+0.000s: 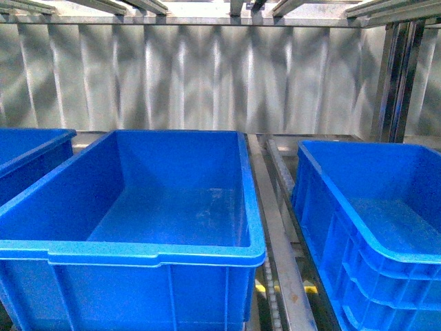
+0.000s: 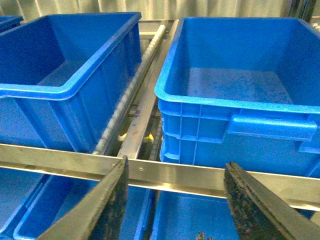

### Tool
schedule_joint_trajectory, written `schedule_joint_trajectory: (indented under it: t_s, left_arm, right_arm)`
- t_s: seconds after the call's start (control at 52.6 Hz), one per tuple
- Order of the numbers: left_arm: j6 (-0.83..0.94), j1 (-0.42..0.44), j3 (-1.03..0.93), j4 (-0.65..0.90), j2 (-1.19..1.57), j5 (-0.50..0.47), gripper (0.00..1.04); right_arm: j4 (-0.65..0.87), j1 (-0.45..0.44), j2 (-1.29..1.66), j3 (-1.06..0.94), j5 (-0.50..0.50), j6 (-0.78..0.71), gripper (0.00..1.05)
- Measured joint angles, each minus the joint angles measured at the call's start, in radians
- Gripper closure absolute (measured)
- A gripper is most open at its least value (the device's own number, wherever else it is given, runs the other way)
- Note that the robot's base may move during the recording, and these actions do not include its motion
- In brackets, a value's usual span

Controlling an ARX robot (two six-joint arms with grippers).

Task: Pick red and yellow buttons and place in box

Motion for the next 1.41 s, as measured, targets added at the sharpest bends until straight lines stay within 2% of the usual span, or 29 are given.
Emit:
schedule_joint_trajectory:
  t_s: [0.114,0.171,1.351,1.408]
  left_arm:
    - [0.000,0.000,0.000,0.000,0.000,0.003,0.08]
    - [0.000,0.000,0.000,0.000,0.000,0.003,0.08]
    - [0.000,-0.001,0.000,0.000,0.000,0.000,0.08]
    - [-0.074,0.027,0.052,-0.138,0.076,0.123,0.08]
  right_arm:
    - [0.000,0.000,0.000,0.000,0.005,0.000,0.13]
    - [0.000,0.000,-0.001,0.000,0.005,0.001,0.05]
    - [-0.002,0.000,-0.001,0.000,-0.004,0.000,0.07]
    - [-0.002,0.000,-0.001,0.000,-0.001,0.000,0.07]
